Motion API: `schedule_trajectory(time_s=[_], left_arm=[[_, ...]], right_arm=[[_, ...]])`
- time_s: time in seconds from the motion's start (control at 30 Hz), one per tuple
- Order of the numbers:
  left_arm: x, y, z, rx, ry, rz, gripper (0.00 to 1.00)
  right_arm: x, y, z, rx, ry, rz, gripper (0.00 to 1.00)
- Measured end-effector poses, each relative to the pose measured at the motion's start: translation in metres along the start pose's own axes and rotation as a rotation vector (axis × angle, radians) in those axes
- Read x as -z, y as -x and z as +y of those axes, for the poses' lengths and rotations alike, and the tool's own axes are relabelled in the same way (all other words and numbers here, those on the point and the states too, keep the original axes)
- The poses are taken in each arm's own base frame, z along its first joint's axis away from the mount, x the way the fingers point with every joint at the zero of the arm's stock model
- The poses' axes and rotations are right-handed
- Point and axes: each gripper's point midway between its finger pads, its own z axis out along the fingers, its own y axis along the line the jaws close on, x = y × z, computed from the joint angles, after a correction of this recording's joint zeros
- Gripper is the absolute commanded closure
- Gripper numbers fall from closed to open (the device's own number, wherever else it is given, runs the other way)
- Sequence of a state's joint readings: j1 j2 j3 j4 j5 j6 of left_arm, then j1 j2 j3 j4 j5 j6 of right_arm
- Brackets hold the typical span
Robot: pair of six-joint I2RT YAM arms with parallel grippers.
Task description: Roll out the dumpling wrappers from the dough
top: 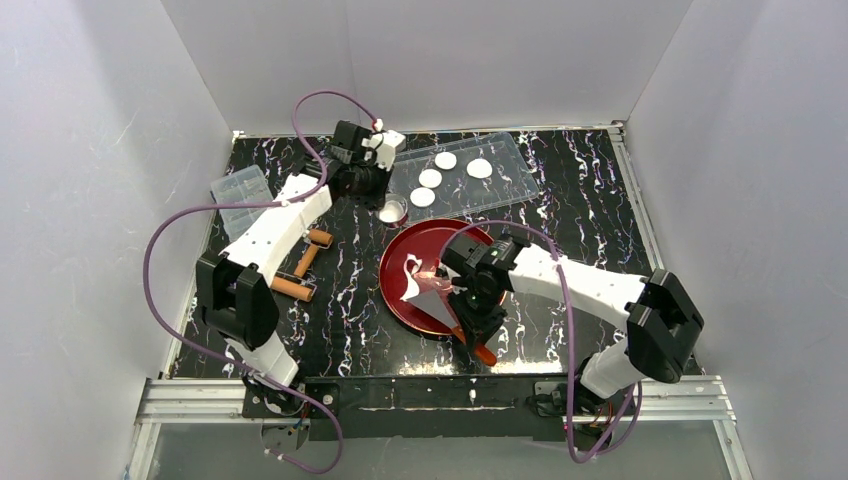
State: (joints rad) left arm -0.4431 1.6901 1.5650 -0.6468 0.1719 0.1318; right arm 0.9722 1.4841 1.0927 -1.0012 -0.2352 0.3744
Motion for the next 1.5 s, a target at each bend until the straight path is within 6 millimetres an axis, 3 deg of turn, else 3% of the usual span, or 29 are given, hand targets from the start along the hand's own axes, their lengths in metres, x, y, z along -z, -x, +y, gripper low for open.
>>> schedule_trajectory(time_s=[0.1,0.43,0.67,0.83,1.03,1.17,1.33,1.43,1.5], left_arm=[[0.007,-0.008,0.009,0.018,0.013,0.011,1.00],[0.028,-0.009,0.000,-0.007,-0.018,-0.001,1.00],[0.035,-0.010,-0.002,-0.011,-0.022,-0.008,1.00],[0.033,-0.017,-0.003,-0.006,-0.026,0.014,1.00],[0.033,-0.018,-0.003,-0.004,-0.031,0.017,1.00],[0.033,-0.018,-0.005,-0.004,-0.040,0.018,1.00],[0.034,-0.019,-0.011,0.000,-0.072,0.018,1.00],[0.033,-0.018,-0.018,0.000,-0.099,0.016,1.00],[0.032,-0.018,-0.027,-0.013,-0.122,0.018,1.00]], right_arm=[[0.000,0.002,0.002,0.001,-0.008,0.022,0.99],[-0.015,0.018,0.005,0.038,-0.082,0.100,0.99],[-0.017,0.054,-0.003,0.039,-0.155,0.051,0.99],[-0.010,0.074,-0.021,0.017,-0.218,-0.006,0.99],[0.005,0.091,-0.028,0.031,-0.261,-0.073,0.99],[0.016,0.079,-0.029,0.045,-0.251,-0.102,0.99],[0.030,0.034,-0.036,0.052,-0.224,-0.160,0.99],[0.027,0.020,-0.039,0.057,-0.225,-0.175,0.99],[0.014,0.015,-0.041,0.089,-0.250,-0.203,0.99]])
